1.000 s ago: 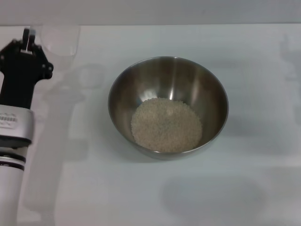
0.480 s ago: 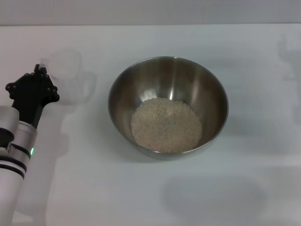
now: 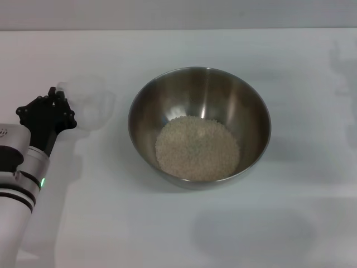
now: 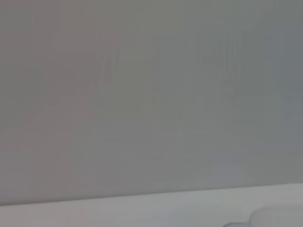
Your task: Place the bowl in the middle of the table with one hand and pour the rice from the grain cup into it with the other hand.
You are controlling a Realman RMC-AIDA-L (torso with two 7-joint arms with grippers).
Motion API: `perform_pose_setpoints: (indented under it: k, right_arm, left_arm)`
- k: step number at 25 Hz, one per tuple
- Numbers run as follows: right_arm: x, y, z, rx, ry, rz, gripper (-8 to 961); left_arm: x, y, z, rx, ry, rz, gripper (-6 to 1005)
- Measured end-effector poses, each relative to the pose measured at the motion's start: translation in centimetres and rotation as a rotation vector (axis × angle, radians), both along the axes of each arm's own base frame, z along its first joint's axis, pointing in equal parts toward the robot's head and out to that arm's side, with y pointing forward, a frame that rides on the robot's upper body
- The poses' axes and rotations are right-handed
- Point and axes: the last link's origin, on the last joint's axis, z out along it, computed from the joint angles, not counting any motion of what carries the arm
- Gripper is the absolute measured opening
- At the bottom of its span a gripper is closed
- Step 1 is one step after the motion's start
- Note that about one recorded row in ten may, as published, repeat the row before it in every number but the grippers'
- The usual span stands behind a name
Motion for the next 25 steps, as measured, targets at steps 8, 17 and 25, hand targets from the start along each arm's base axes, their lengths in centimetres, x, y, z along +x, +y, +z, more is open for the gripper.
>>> perform_pose_setpoints:
  k: [8,17,25]
  right_arm:
    - [0.2,-0.1,0.0,0.001,0.000,-0.005,484]
    - [0.4,0.1,0.4,0.014,0.009,-0.022,485]
    - [1.1,-0.4,0.1,0.015,0.007,-0.054,485]
  left_arm:
    - [-0.5,-0.4,-0.1,-0.016,0.005,0.015,162]
    - [-1.6,-3.5,0.9,0.056,-0.005,0.010,519]
    - [-0.6,-5.7,4.3,0.270,-0.038,-0.171,553]
